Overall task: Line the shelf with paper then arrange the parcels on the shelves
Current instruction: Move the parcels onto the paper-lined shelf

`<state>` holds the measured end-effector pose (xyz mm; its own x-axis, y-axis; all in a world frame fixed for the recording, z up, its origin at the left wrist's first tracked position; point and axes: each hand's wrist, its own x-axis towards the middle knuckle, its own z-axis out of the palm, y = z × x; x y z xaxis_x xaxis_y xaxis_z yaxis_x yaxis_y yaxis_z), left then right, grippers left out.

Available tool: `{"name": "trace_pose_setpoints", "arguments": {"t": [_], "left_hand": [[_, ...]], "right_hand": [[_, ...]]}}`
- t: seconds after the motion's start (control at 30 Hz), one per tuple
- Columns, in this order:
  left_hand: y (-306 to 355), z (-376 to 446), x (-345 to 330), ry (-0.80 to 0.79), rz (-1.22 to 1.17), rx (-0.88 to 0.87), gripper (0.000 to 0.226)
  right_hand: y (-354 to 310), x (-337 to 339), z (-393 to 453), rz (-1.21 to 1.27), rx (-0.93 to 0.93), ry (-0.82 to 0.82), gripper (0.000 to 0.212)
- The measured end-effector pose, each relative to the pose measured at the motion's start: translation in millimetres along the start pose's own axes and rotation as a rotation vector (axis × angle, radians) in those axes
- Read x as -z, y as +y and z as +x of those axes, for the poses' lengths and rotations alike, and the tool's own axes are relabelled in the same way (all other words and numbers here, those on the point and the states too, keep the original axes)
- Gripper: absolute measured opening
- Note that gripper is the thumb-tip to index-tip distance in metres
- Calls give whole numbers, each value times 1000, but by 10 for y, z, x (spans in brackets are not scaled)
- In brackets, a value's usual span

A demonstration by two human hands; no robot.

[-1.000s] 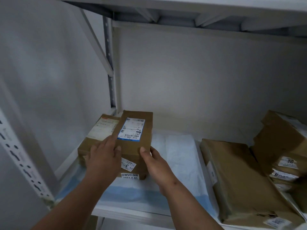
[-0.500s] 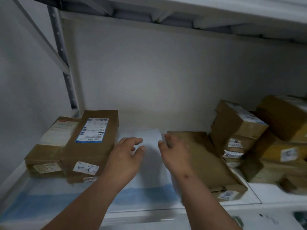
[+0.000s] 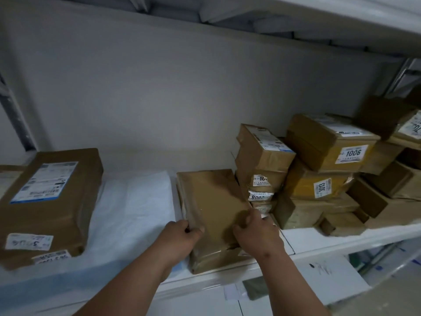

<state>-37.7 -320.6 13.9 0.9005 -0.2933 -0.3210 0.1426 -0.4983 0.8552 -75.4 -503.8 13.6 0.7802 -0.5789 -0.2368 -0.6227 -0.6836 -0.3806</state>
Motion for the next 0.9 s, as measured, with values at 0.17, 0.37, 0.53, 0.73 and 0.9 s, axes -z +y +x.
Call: {"name": "trace_pose_setpoints", "arguments": {"t": [0.17,0.37,0.53,0.73,0.9], "left_hand": [[152,-95,-18,13,-349,-108,19],[340,-183,62,139,-466,-142,42],[279,-288,320,355,-569,-165,31],[121,-431,598,446,-604,-179,33],[23,-589,831,566,-613,-199,26]], "right_hand": [[33,101,85,237,66,-20,43],[-15,149,84,509,135,-43,47],[-204,121,54,827,218,-76,28],[-509,-16,-22,1068,170,-362,27],[-747,-195,-72,1177,198,-534,27]]}}
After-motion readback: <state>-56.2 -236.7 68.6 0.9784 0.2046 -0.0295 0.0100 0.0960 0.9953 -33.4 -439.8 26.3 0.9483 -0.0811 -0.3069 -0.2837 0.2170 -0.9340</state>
